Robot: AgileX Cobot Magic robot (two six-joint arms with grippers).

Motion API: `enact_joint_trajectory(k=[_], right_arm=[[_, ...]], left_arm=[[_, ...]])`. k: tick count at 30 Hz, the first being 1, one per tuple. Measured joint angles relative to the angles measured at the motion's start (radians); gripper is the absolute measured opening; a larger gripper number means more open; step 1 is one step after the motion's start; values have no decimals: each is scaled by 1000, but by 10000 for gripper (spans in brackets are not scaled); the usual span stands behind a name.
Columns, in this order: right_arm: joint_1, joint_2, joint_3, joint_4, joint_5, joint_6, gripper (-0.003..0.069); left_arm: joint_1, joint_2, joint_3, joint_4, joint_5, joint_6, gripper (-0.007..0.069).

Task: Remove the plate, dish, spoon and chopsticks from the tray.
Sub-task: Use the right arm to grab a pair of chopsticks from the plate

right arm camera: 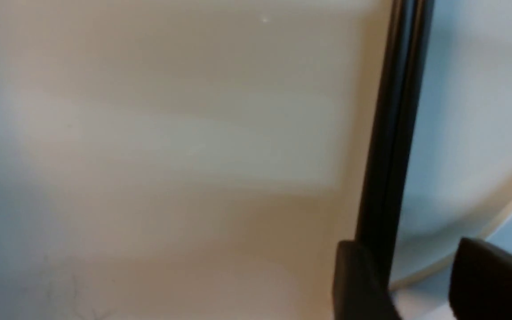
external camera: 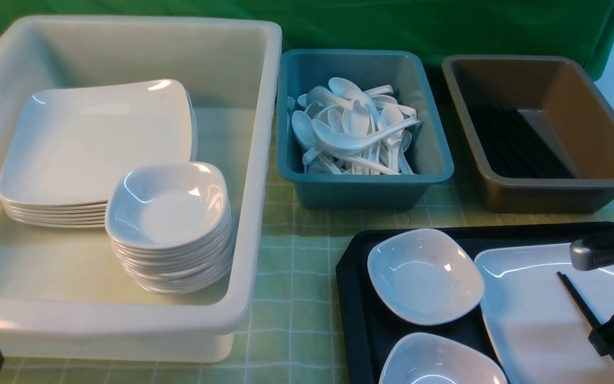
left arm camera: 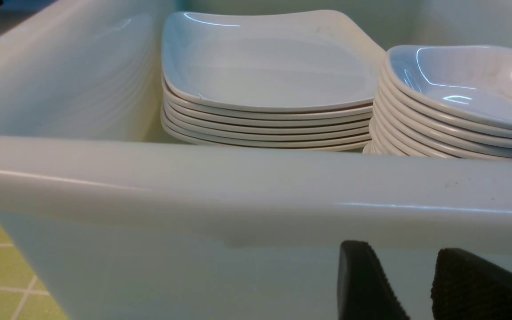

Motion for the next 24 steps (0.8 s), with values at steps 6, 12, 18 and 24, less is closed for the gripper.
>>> enact_joint_trajectory(k=[6,12,18,24], right_arm=[[0,44,0,3,-16,-7,286],[0,77,-1,10,-39,-46,191],[0,62,-40,79,35,-109,101],[0,-70,-150,109,163,-126,101]], left_arm=[[0,0,0,0,0,0,224],[0,0,0,0,0,0,224],[0,0,0,0,0,0,224],[0,0,0,0,0,0,224]])
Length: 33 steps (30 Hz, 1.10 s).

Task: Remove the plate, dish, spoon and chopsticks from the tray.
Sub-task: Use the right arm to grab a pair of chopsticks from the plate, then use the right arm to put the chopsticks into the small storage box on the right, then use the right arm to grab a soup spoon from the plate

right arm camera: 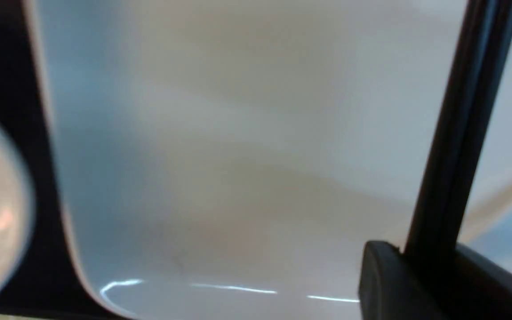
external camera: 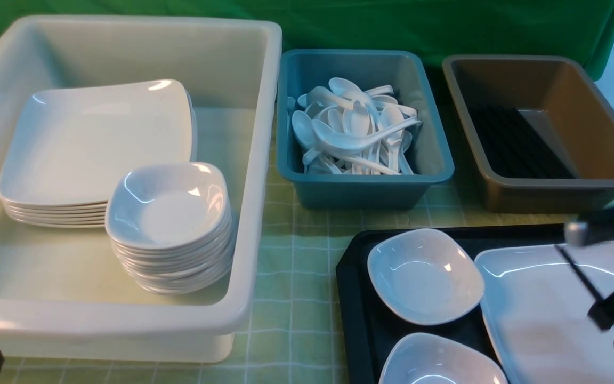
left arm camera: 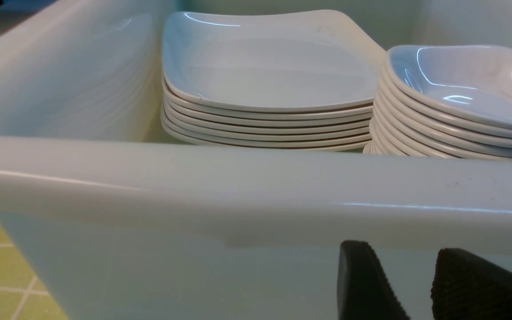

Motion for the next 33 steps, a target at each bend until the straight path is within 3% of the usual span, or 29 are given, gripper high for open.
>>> enact_joint_trajectory(k=[6,13,19,23,28,31,33], right_arm=[[0,-26,-315,3,-58,-1,101],[0,312,-763,3,-258,16,101],[0,577,-988,3,-351,39,111],[0,663,-1018,3,-347,48,178],[0,689,-1033,3,-269,49,328],[0,671,-1069,-7,-172,43,327],[0,634,-1131,-48,-1,19,211]], left_arm=[[0,0,0,0,-1,0,224],[0,-1,0,0,-2,0,224],[0,-2,0,0,-2,0,224],[0,-2,0,0,-2,0,224],[0,-2,0,0,-2,0,224],[0,-2,0,0,-2,0,224],[0,-2,0,0,-2,0,224]])
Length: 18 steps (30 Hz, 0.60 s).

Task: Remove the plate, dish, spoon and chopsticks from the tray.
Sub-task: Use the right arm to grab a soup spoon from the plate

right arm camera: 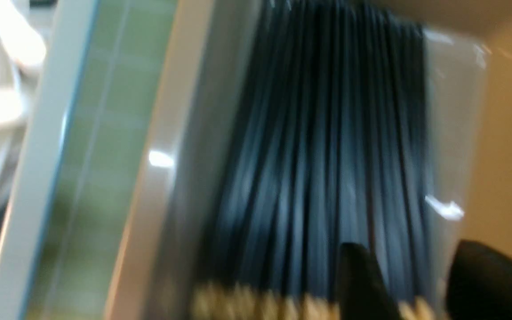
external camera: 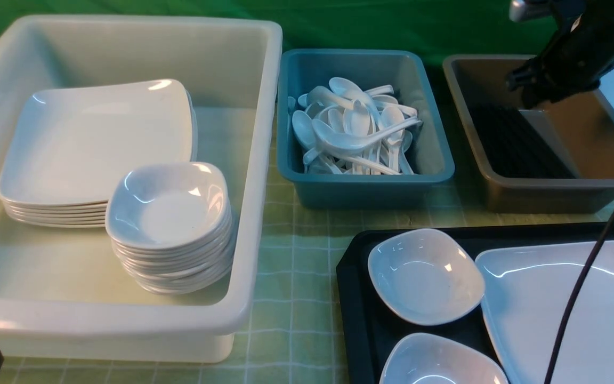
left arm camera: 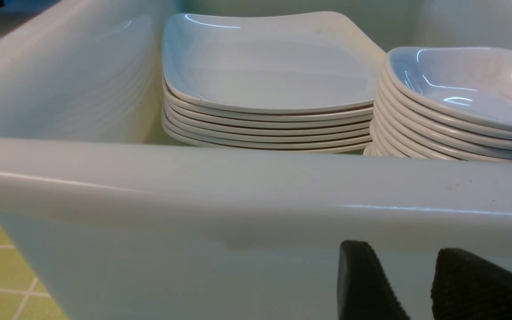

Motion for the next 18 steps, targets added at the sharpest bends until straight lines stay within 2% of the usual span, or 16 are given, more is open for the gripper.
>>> enact_joint_trajectory(k=[1,5,8,15,18], right_arm=[[0,-34,-21,-21,52,1,114],[-1,-195,7,-46,95,38,15],[1,-338,97,-46,98,71,4],[3,-845,737,-55,97,319,18],[3,-978,1073,-64,41,451,83]], left_arm=[[0,0,0,0,0,0,224],[0,0,0,0,-1,0,224],[0,0,0,0,-1,0,224],[0,0,0,0,-1,0,224],[0,0,0,0,-1,0,224]])
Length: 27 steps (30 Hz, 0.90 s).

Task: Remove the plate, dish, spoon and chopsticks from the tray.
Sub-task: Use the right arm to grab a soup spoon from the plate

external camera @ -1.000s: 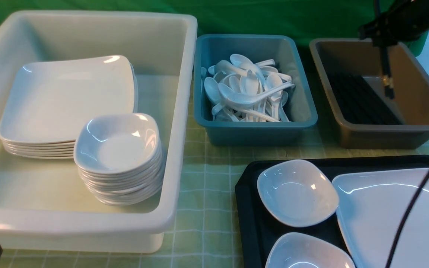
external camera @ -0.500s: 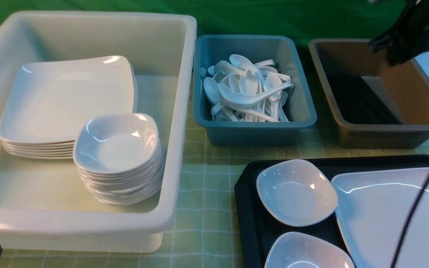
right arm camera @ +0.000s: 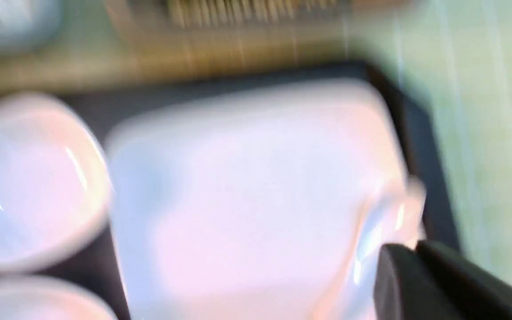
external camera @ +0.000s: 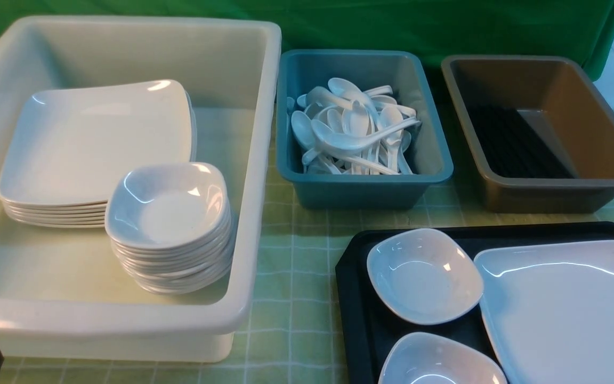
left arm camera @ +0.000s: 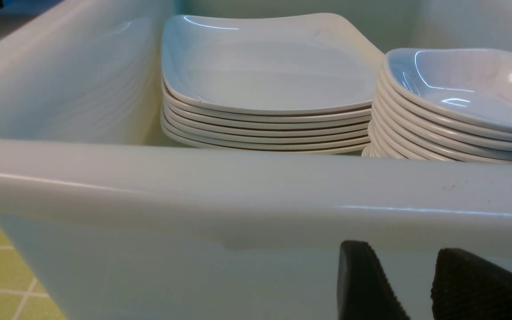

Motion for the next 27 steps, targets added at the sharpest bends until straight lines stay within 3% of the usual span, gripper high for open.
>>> enact_joint_trajectory(k=[5,7,11,23,25,27], right_arm=[[0,-31,343,-2,-147,136,245],[0,4,404,-2,-201,156,313],[0,81,417,-21,-256,163,366],[-33,350,398,-78,-364,178,374],[-33,368,388,-80,-360,167,349],[-33,375,380,-80,-365,151,271]], left_arm=[[0,0,0,0,0,1,224],[0,0,0,0,0,1,224],[0,0,0,0,0,1,224],[0,0,0,0,0,2,224],[0,0,0,0,0,2,224],[0,0,0,0,0,2,224]])
